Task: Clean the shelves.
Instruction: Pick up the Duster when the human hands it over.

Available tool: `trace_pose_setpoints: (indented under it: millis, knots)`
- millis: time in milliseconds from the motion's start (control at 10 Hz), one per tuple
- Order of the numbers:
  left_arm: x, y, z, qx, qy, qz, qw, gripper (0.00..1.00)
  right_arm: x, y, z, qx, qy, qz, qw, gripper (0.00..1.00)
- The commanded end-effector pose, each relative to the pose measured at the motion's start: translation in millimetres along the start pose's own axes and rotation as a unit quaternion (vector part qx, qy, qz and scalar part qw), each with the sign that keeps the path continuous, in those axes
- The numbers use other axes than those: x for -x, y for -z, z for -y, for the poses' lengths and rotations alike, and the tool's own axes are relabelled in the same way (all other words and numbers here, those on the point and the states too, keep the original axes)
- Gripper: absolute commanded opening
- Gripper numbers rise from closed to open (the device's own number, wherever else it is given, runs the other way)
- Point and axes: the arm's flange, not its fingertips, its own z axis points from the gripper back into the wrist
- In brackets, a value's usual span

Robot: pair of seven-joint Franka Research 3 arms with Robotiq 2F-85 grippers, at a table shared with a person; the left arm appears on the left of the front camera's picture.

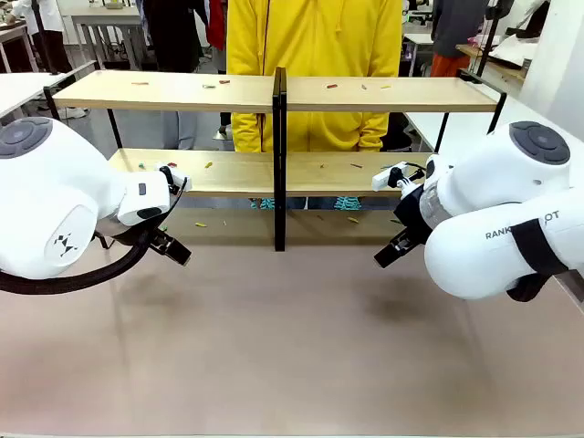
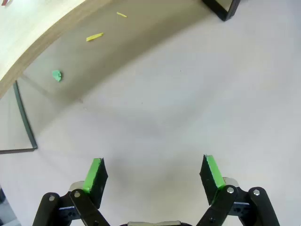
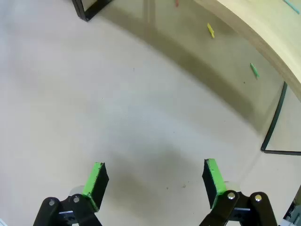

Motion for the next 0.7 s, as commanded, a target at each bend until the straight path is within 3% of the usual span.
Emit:
trace_pose_setpoints:
  millis: [0, 600]
  knots:
    - [0.0, -0.1, 0.0, 0.000, 0.000, 0.000, 1.000, 1.00, -0.1, 0.0, 0.0, 0.000, 0.000, 0.000, 1.000, 1.00]
    - [0.0, -0.1, 0.0, 0.000, 0.000, 0.000, 1.000, 1.00, -0.1, 0.0, 0.0, 0.000, 0.000, 0.000, 1.000, 1.00]
